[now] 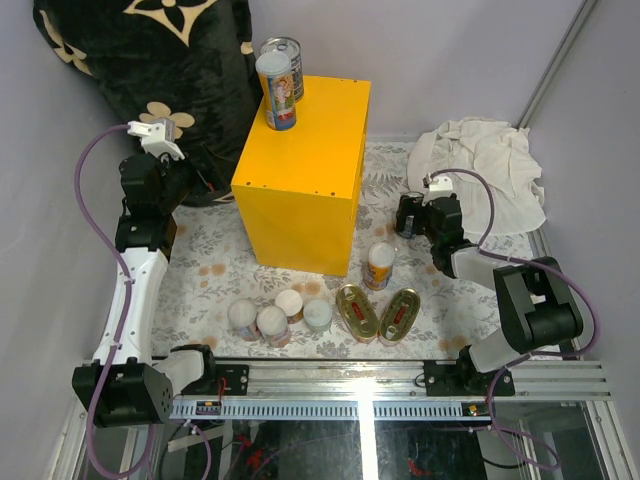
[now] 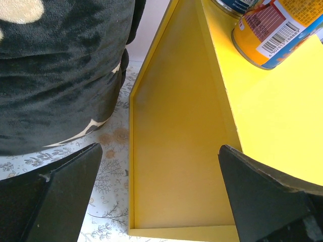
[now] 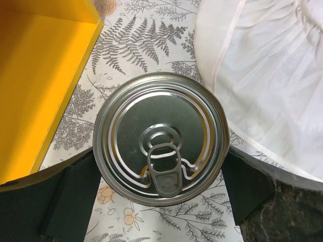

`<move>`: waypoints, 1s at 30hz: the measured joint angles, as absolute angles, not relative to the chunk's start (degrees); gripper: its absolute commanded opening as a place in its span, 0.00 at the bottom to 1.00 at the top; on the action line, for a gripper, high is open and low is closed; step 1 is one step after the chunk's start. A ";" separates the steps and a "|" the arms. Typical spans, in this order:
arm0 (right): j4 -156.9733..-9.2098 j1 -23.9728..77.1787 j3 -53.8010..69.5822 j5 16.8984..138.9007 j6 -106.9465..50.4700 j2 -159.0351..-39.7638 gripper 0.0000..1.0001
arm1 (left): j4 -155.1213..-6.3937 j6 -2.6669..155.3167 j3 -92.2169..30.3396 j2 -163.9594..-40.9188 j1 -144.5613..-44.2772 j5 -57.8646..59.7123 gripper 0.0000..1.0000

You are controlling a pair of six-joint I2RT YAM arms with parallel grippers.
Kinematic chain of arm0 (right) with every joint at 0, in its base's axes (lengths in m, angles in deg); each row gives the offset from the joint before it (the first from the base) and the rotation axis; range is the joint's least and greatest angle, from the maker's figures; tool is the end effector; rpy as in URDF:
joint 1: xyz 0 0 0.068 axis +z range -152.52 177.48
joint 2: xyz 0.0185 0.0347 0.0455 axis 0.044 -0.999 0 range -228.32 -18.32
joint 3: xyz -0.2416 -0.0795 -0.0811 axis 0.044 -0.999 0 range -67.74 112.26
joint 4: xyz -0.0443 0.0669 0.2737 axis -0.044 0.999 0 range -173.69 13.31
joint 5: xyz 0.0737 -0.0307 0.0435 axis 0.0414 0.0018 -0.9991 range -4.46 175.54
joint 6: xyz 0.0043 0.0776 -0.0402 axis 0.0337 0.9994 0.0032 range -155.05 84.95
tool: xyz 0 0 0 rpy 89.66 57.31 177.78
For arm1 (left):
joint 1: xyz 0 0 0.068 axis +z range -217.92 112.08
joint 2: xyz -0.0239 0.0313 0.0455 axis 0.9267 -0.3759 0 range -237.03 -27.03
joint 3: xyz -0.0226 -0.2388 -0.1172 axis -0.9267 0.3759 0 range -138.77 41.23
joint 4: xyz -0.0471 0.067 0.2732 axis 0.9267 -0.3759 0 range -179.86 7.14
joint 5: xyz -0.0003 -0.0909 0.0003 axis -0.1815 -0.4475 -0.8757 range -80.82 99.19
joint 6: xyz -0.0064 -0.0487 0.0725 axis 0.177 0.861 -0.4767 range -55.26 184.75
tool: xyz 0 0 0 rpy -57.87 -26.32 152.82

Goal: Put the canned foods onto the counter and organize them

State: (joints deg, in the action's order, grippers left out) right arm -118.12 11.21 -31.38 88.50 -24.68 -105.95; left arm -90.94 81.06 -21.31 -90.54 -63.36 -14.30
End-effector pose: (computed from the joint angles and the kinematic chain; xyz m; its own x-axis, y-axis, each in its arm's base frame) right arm 0.3606 0.0839 0.1541 -0.3108 0.1092 -0.9442 -0.1353 0.9782 0.1577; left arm 0.3210 -0.0054 0.3769 -0.2402 -0.2777 -0.9302 0.2624 0.9040 -0.3376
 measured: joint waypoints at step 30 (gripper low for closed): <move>-118.65 15.13 -27.63 94.08 -33.73 -110.59 0.35 | -90.28 81.45 -21.31 -91.15 -63.38 -13.95 1.00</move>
State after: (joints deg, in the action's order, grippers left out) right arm -118.65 15.13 -27.63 94.08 -33.73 -110.59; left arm -90.28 81.45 -21.31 -91.15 -63.38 -13.95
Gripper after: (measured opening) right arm 0.938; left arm 0.995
